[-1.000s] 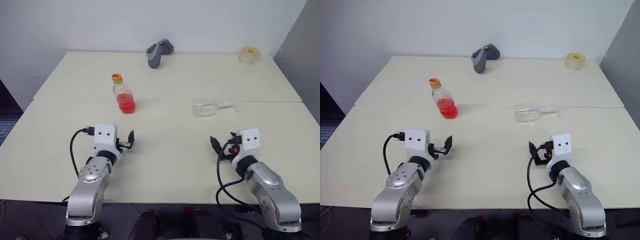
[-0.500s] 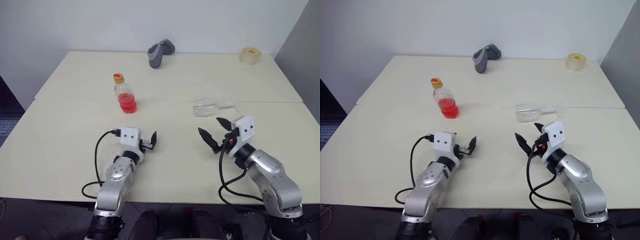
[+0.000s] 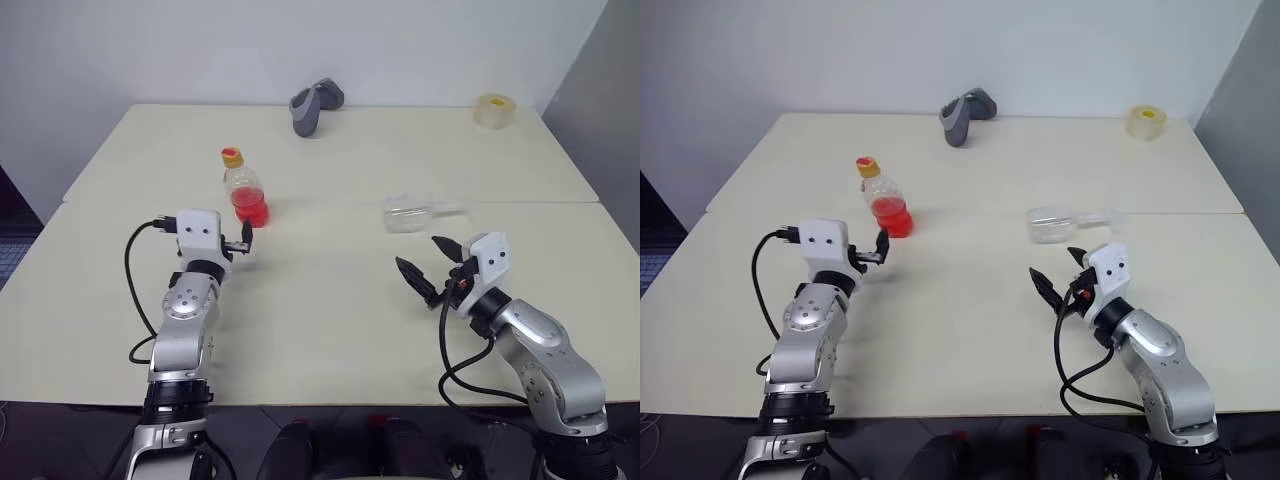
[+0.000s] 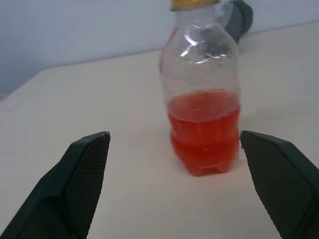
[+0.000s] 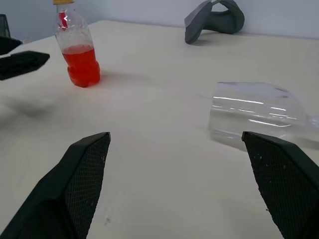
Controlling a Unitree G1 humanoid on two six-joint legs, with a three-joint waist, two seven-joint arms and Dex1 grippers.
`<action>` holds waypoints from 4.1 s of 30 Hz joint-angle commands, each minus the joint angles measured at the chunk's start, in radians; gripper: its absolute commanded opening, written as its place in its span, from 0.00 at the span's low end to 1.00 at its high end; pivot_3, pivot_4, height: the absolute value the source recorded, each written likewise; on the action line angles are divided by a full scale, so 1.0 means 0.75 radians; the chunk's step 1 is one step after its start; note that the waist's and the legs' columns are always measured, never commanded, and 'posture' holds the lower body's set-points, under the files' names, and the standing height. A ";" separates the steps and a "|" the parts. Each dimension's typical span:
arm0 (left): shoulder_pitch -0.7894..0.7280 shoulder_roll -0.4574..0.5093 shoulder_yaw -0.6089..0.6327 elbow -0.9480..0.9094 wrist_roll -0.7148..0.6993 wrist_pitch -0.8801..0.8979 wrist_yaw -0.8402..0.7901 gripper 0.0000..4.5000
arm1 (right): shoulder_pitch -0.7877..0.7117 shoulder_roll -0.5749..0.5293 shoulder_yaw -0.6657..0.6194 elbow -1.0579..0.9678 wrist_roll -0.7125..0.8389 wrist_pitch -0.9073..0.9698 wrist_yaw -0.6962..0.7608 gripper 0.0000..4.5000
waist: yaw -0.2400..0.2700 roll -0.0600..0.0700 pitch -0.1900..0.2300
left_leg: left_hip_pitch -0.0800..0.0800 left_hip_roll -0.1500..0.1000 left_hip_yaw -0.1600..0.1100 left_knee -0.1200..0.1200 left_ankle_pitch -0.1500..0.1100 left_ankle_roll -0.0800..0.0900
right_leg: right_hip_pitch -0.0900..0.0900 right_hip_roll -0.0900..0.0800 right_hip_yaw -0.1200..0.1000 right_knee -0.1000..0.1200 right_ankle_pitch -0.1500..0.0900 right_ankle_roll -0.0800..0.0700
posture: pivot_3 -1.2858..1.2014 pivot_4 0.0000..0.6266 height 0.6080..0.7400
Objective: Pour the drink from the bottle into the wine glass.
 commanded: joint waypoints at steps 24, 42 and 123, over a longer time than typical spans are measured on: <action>-0.491 0.076 0.001 0.817 -0.017 -0.370 -0.203 0.99 | 0.007 0.017 0.026 -0.117 0.012 0.011 -0.091 1.00 | -0.002 -0.001 0.000 | -0.001 0.000 0.000 0.001 0.000 0.000 | -0.001 0.000 -0.001 0.001 0.001 0.000 | 0.52 0.24 1.00; -0.751 0.094 -0.001 1.334 -0.004 -0.580 -0.276 0.99 | 0.017 0.014 0.019 -0.169 0.014 0.052 -0.147 1.00 | -0.006 -0.001 0.000 | -0.001 -0.001 0.000 0.002 0.000 0.001 | -0.002 0.000 -0.001 0.002 0.001 0.000 | 0.52 0.24 1.00; -0.158 0.033 -0.359 0.032 -0.206 -0.018 -0.862 0.44 | -0.903 0.183 0.252 0.529 0.120 0.194 0.263 0.82 | -0.037 -0.001 0.000 | -0.004 -0.002 0.000 0.015 -0.001 0.003 | -0.004 -0.001 0.002 0.014 0.001 -0.001 | 0.52 0.24 1.00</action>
